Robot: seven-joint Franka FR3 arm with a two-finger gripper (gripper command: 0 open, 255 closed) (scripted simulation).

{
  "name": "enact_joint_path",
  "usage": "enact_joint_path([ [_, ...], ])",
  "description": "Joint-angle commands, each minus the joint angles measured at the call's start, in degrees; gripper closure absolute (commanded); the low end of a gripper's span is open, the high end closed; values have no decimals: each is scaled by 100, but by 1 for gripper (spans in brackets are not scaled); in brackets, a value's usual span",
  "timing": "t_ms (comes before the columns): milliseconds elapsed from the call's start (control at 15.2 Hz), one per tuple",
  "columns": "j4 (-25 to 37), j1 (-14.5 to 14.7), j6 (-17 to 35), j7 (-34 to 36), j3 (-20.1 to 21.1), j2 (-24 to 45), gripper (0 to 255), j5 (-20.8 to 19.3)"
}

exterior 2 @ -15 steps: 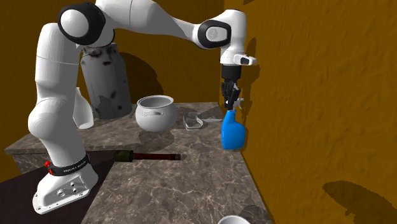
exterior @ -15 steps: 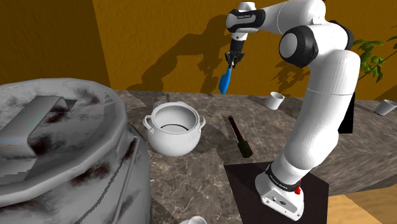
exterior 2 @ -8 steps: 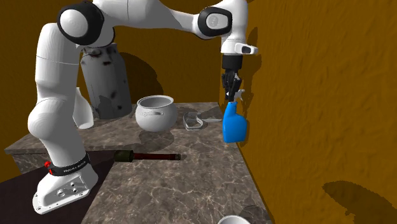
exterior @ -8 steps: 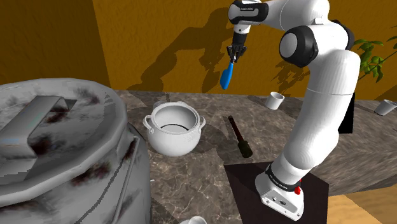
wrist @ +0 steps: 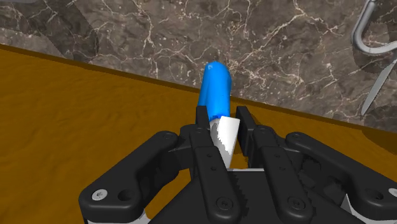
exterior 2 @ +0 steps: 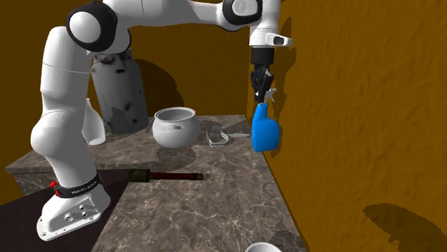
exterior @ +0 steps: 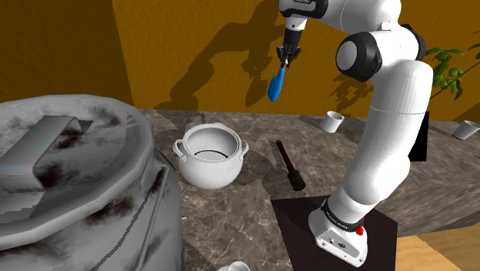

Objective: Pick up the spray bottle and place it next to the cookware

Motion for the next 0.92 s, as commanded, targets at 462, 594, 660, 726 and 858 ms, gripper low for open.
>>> enact_joint_path([
  [462,1164,-167,-864,-62,-7,310,255,117],
  [594,1493,-225,-1085,-78,-6,419,255,158],
  [660,1673,-259,-1203,-87,-4,483,255,182],
  [726,1866,-297,-1326,-95,-3,553,255,209],
  [858,2302,-390,-1595,-110,5,720,255,272],
])
